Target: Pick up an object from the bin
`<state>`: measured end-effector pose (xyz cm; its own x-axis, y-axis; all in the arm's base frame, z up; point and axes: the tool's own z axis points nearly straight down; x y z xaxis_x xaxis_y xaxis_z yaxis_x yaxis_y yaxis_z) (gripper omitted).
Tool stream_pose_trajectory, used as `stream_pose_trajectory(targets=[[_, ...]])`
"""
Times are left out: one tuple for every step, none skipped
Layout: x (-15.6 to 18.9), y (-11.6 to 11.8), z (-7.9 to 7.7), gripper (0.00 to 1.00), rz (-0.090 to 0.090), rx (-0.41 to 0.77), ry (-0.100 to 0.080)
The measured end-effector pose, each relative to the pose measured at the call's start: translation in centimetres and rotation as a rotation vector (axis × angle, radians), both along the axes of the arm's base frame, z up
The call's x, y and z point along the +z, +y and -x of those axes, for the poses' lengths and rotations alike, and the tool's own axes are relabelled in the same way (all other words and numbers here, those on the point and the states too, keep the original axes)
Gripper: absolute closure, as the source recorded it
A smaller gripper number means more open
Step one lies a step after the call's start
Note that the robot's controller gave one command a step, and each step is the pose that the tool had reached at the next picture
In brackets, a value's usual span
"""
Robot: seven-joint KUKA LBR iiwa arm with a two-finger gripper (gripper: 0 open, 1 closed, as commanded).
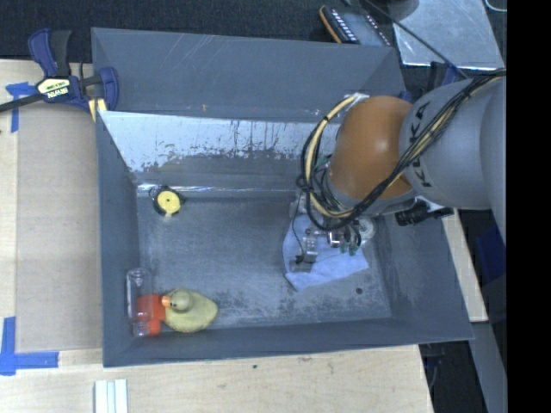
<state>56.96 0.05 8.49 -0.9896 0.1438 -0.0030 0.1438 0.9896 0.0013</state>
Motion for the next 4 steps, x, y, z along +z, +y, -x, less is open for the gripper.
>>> stream_pose_trajectory(targets=[[-0.7,-3.7,1.1,0.0,0.001,-0.116,-0.006],[-1.3,-2.6,1.4,1.0,-0.001,-0.36,-0.003],[-1.3,-2.6,1.4,1.0,-0.001,-0.359,-0.003],[8.5,-2.1,1.9,1.0,-0.001,-0.334,-0.001]])
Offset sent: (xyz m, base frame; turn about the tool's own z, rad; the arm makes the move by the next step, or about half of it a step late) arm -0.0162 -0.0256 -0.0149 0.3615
